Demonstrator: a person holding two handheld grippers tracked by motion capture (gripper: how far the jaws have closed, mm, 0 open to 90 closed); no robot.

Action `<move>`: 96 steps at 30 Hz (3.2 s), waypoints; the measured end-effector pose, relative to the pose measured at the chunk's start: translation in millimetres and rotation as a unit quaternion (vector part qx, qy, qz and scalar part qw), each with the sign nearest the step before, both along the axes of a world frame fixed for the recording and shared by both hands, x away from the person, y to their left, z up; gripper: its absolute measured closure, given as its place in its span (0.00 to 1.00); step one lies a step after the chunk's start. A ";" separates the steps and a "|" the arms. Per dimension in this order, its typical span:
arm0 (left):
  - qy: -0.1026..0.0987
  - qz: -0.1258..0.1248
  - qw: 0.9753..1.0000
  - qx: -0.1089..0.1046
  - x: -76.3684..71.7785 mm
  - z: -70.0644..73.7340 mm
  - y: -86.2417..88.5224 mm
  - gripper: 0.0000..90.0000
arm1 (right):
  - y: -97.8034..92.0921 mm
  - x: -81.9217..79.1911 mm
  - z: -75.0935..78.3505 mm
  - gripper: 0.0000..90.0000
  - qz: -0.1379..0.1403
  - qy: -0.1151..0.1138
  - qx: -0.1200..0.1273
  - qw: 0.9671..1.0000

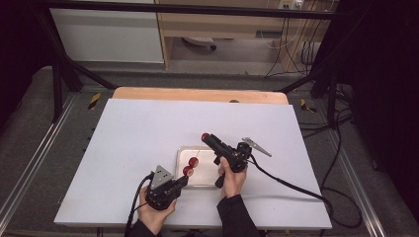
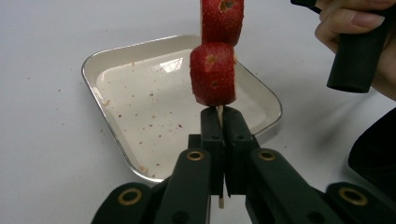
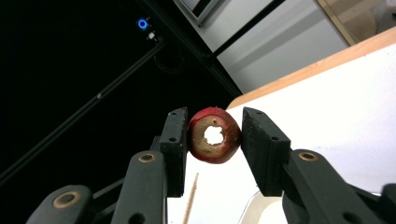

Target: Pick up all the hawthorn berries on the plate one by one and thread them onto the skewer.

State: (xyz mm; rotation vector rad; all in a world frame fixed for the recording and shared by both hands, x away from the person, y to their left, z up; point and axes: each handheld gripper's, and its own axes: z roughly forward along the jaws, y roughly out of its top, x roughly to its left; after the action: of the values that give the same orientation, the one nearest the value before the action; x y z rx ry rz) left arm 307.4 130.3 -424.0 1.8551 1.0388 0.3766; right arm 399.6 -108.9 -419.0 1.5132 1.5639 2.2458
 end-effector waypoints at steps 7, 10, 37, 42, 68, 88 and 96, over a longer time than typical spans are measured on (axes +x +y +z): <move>-0.002 0.002 1.000 -0.003 2.2 -0.1 -3.2 0.98 | 0.4 -1.8 0.6 0.69 -0.002 -0.008 0.010 1.000; -0.003 0.003 1.000 -0.003 2.7 -0.4 -3.8 0.98 | 0.9 -2.4 -0.2 0.69 0.001 -0.009 0.010 1.000; -0.001 0.007 1.000 -0.003 3.4 -2.3 -5.1 0.98 | 2.6 -2.4 -3.6 0.70 0.004 -0.009 0.000 1.000; 0.000 0.011 1.000 -0.008 4.2 -1.6 -4.6 0.98 | 3.2 -3.9 -4.1 0.70 0.007 -0.008 0.001 1.000; 0.004 0.018 0.999 -0.029 15.9 1.5 -13.6 0.98 | 8.7 -17.6 -10.9 0.70 0.031 0.002 -0.010 0.999; -0.013 -0.015 1.000 0.008 16.4 -1.2 9.3 0.98 | -20.1 -17.8 12.6 0.28 0.065 -0.011 -0.188 0.980; -0.007 -0.027 0.999 0.020 18.4 0.7 21.0 0.98 | -39.9 -15.0 4.1 0.08 0.090 -0.014 -0.299 0.950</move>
State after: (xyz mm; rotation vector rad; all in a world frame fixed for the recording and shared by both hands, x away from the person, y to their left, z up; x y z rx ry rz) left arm 325.8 151.3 -423.3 1.9091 0.9760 0.3794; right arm 384.6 -148.8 -414.8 1.1936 2.1752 1.6014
